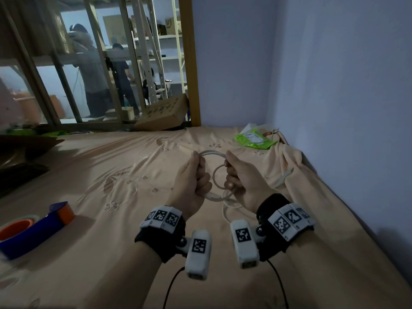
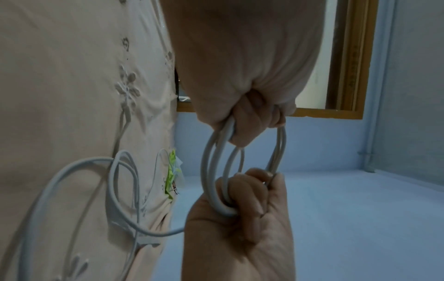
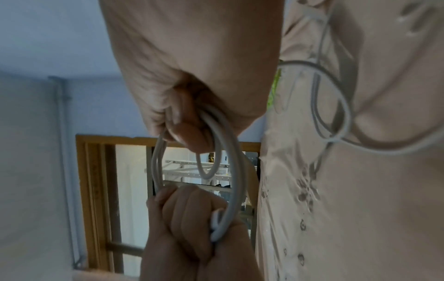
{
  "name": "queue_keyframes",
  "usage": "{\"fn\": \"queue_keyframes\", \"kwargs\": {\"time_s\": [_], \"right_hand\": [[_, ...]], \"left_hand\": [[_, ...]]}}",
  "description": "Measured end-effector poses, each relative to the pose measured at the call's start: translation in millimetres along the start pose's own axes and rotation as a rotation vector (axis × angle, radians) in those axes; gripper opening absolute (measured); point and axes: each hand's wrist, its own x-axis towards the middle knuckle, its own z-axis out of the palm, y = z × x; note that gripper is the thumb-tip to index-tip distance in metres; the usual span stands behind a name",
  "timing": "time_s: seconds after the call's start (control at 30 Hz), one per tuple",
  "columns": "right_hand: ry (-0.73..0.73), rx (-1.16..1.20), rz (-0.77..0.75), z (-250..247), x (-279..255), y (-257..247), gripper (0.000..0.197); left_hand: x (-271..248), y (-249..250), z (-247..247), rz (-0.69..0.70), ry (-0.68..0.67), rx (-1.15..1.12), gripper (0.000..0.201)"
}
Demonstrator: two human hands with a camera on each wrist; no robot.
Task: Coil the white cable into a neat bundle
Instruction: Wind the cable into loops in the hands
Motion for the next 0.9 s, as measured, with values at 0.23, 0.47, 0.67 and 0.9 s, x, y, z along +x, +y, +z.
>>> {"fn": "queue_keyframes", "kwargs": {"time_s": [0.23,0.47,0.67,0.9], "right_hand": [[-0.030,0.034,-0.014,-4.3,-1.6,2.0,0.033],[-0.029,-0.383,-0.155,-9.0,0.5,-8.5,0.036],[-0.189,-0.853,-0.195,-6.9,-0.1,-23.8,0.037],[-0.150,-0.265,-0.036,-4.6,1.8,-20.7,0.037]], "left_hand": [[-3.8,2.0,2.3,0.010,-0.038,-0.003,0.040],[-13.2,5.9,-0.7,-0.096,-0.157,0.205,0.041],[-14.8,8.5,-6.8,-0.176,-0.190,0.417,0.040],[-11.6,8.3,1.3,-0.070,-0.074,0.097,0.046]]}}
